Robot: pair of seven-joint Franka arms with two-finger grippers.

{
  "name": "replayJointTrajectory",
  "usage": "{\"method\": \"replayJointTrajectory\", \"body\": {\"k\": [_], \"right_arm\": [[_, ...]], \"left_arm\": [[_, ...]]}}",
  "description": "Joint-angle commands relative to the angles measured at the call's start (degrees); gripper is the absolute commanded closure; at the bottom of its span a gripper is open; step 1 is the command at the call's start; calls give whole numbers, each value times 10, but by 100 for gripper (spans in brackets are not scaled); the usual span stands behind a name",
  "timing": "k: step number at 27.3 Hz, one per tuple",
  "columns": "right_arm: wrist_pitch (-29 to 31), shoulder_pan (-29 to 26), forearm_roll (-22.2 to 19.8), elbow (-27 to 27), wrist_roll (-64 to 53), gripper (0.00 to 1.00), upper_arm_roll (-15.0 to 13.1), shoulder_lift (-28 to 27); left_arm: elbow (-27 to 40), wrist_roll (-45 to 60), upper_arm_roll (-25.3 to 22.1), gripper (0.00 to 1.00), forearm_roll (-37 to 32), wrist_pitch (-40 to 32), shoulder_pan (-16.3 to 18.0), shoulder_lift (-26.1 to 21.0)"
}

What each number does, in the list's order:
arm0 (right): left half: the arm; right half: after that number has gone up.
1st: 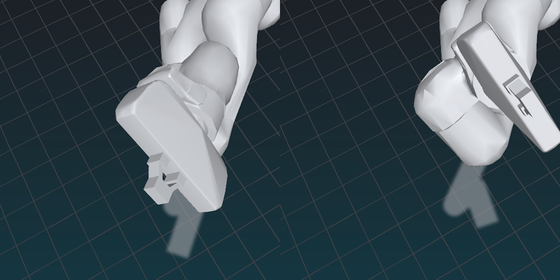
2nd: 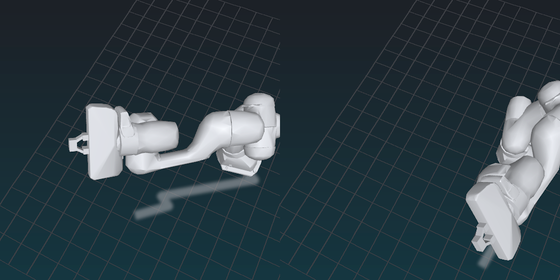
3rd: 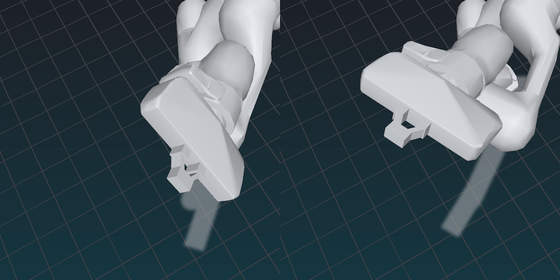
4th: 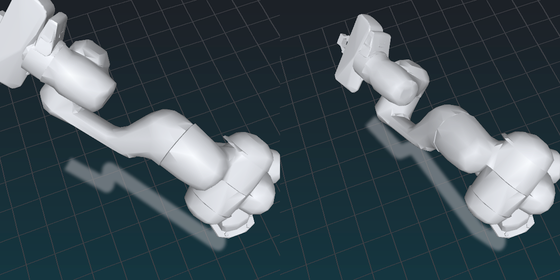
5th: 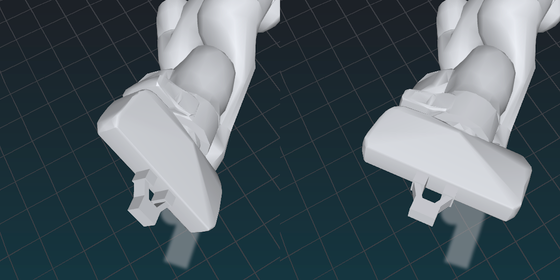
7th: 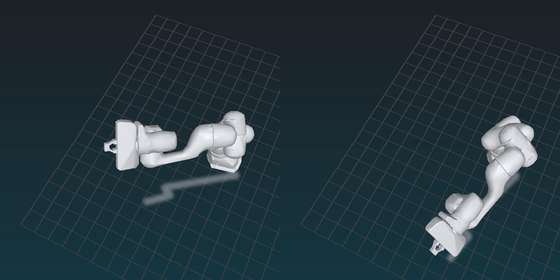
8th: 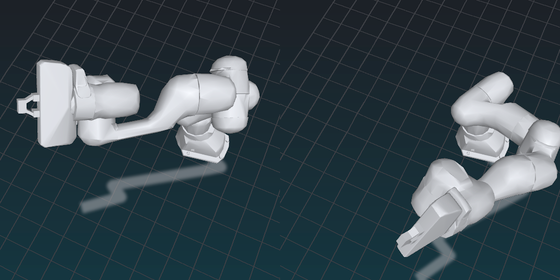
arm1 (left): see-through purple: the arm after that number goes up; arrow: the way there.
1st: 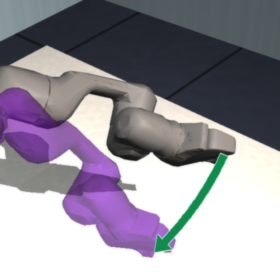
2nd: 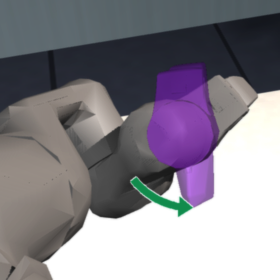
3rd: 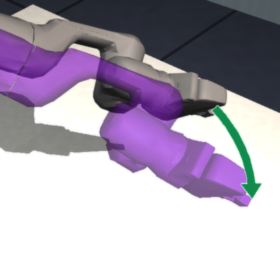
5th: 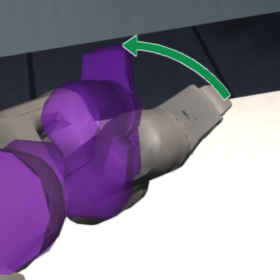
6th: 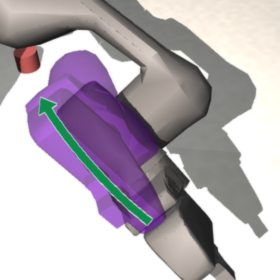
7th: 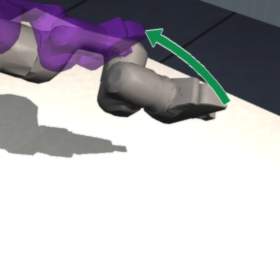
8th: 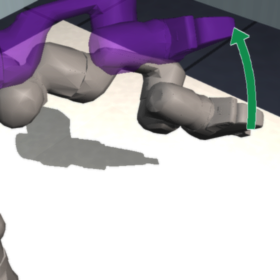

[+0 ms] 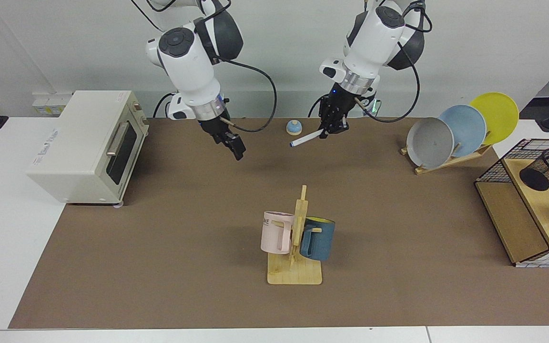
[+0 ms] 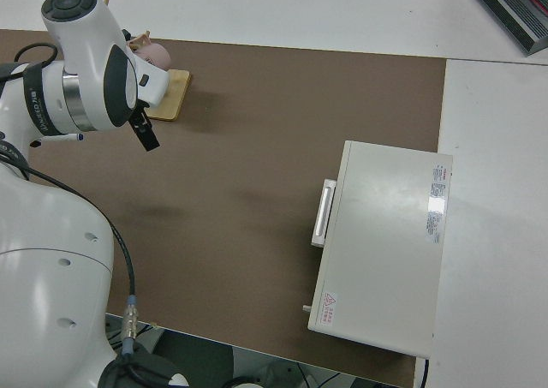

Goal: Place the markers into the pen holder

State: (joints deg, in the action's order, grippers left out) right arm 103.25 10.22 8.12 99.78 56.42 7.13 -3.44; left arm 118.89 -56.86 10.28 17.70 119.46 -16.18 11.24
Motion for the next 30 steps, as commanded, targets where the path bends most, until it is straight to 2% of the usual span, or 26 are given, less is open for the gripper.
{"method": "replayJointTrajectory", "body": {"k": [1, 8, 11, 17, 20, 23, 30], "right_arm": [[-45, -41, -44, 1, -185, 0, 6, 23], [-58, -100, -62, 1, -399, 0, 6, 45], [-62, -113, -65, 1, -448, 0, 6, 48], [-68, -116, -86, -1, -448, 0, 7, 49], [-96, -121, -101, -33, -455, 0, 6, 44], [-120, -125, -100, -68, -456, 0, 7, 37], [-107, -145, -89, -57, -455, 0, 8, 42]], "left_arm": [[8, 6, -3, 100, -16, -2, 1, 6], [8, 7, -5, 100, -45, -16, 3, 6], [7, 6, -8, 100, -65, -27, 9, 7], [2, 5, -8, 100, -110, -62, 35, 7], [-13, 3, -8, 100, -161, -81, 50, 4], [-27, -1, -9, 100, -200, -104, 61, -1], [-44, -23, -8, 100, -296, -149, 99, -4]]}}
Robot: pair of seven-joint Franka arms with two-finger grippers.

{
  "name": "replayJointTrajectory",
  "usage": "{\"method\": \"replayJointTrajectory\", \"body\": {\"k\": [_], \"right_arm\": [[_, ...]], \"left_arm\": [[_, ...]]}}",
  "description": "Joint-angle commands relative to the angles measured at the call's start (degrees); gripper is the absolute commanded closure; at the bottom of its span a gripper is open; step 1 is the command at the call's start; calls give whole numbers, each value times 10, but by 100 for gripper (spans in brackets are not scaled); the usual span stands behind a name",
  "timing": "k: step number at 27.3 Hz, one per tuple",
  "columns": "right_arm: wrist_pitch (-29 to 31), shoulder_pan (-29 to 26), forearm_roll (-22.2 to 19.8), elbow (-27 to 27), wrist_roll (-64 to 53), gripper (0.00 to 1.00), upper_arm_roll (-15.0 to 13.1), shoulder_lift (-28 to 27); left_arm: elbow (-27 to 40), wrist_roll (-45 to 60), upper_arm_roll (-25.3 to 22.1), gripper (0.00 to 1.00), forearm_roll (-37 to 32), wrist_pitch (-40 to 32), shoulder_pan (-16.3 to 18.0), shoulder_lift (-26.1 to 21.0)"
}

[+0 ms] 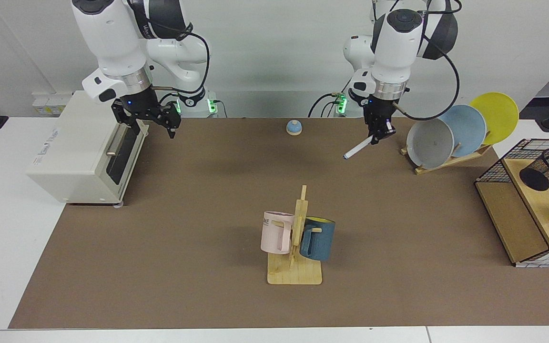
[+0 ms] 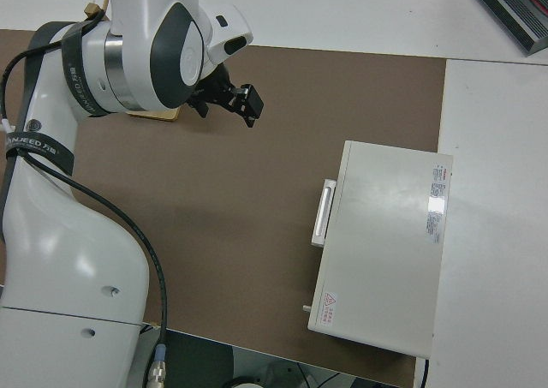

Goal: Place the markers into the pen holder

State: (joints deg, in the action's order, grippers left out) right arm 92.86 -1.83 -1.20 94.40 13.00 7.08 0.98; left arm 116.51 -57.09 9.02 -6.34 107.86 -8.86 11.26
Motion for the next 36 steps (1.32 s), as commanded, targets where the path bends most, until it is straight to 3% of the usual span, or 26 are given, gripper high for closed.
{"method": "replayJointTrajectory", "body": {"k": [1, 13, 24, 36], "right_arm": [[-3, -25, 4, -3, -19, 0, 9, -2], [-2, -26, 3, -3, -14, 0, 8, -2], [-3, -26, 3, -3, -14, 0, 8, -2], [-3, -26, 3, -3, -14, 0, 8, -2]], "left_arm": [[-21, -29, 5, 100, -67, -34, 31, -4], [-55, -154, 4, 100, -191, -35, 98, -24], [-86, -350, 4, 100, -208, 44, 216, -36], [-129, -514, 5, 100, -228, 133, 306, -71]]}}
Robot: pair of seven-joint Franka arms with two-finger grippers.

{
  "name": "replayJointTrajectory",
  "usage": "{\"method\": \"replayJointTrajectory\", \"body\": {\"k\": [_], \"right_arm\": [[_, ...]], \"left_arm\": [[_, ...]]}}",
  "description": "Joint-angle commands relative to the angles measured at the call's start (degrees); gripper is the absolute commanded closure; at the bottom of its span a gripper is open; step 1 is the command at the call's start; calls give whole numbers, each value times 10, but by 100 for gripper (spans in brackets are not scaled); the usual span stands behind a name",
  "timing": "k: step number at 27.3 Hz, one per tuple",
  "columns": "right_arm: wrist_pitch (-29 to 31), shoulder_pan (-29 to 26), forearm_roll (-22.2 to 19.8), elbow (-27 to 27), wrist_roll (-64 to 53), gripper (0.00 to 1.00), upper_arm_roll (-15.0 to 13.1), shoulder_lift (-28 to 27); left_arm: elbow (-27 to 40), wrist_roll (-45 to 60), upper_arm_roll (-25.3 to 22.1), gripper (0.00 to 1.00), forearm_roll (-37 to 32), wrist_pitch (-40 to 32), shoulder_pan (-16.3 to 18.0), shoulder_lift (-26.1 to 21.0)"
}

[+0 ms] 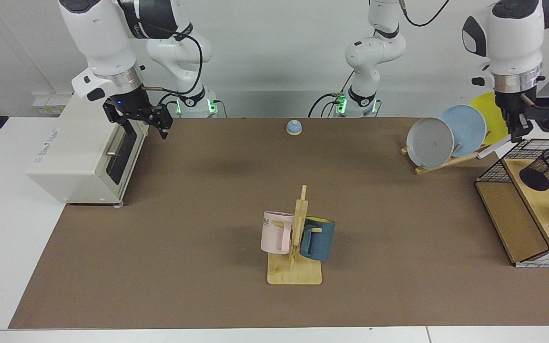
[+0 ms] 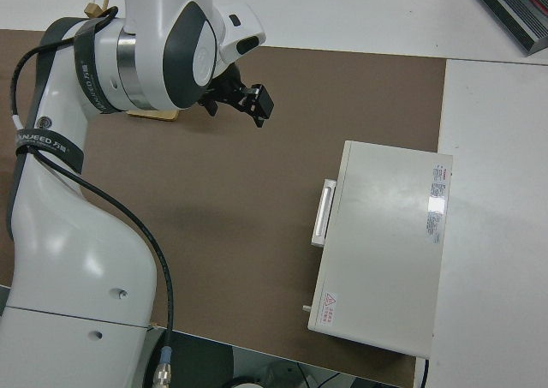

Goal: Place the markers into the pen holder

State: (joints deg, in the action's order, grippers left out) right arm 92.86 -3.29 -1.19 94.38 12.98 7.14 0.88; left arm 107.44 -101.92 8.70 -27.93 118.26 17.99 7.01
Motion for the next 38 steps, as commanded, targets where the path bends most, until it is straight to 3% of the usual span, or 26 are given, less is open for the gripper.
{"method": "replayJointTrajectory", "body": {"k": [1, 7, 15, 24, 38], "right_arm": [[-2, -11, 3, -3, -14, 0, 8, -1], [-2, -11, 3, -3, -14, 0, 8, -1], [-2, -11, 3, -3, -14, 0, 8, -1], [-3, -11, 3, -3, -14, 0, 8, -1], [-3, -11, 3, -3, -14, 0, 8, -1]], "left_arm": [[-42, -84, 8, 100, -12, 41, 45, -31], [-63, -209, 8, 100, -8, 87, 87, -50], [-108, -294, 13, 100, -7, 117, 141, -85], [-113, -304, 8, 100, -9, 174, 157, -105], [-112, -314, 7, 100, -11, 174, 158, -111]]}}
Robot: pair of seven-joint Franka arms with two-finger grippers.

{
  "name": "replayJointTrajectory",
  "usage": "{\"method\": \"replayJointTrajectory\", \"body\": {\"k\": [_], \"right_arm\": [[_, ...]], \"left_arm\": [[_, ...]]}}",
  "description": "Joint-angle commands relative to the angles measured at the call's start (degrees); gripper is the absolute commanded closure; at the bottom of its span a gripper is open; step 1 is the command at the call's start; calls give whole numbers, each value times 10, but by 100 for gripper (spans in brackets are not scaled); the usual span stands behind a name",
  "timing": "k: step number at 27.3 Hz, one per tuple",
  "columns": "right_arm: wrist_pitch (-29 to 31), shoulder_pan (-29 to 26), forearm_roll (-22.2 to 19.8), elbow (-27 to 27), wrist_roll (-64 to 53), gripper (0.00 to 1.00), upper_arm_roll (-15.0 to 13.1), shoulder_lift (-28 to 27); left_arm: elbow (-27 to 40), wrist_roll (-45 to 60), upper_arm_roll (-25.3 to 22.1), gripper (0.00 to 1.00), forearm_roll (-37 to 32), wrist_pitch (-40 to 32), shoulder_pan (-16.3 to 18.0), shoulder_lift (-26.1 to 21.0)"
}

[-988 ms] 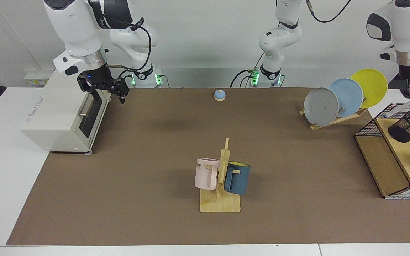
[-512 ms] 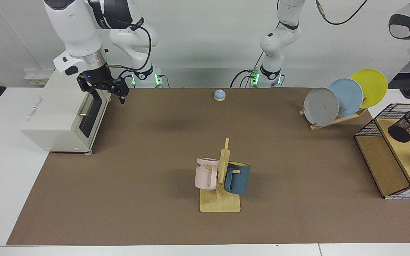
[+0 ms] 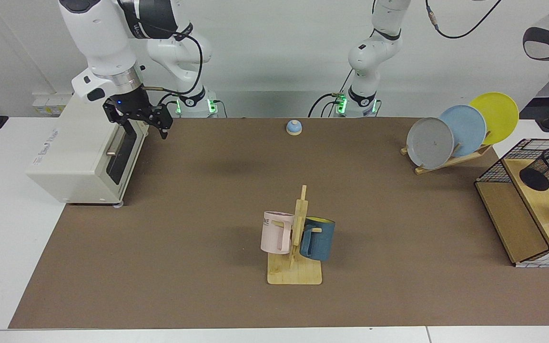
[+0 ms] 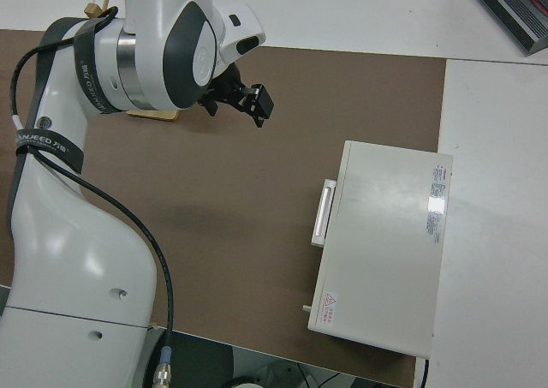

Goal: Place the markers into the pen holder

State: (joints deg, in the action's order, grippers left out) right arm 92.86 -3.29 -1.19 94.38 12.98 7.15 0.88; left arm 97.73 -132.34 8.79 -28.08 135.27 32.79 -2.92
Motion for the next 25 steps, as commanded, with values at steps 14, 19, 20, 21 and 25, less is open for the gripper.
{"method": "replayJointTrajectory", "body": {"k": [14, 19, 20, 21, 25], "right_arm": [[-2, -11, 3, -3, -14, 0, 8, -1], [-2, -11, 3, -3, -14, 0, 8, -1], [-3, -11, 3, -3, -14, 0, 8, -1], [-3, -11, 3, -3, -14, 0, 8, -1], [-3, -11, 3, -3, -14, 0, 8, -1]], "left_arm": [[-9, -11, 3, 100, -7, -5, 15, -21], [-6, -11, 3, 100, -7, -6, 16, -23], [-5, -11, 3, 100, -7, -6, 16, -23], [-4, -10, 3, 100, -7, -6, 17, -23], [1, -9, 3, 100, -5, -6, 16, -23]]}}
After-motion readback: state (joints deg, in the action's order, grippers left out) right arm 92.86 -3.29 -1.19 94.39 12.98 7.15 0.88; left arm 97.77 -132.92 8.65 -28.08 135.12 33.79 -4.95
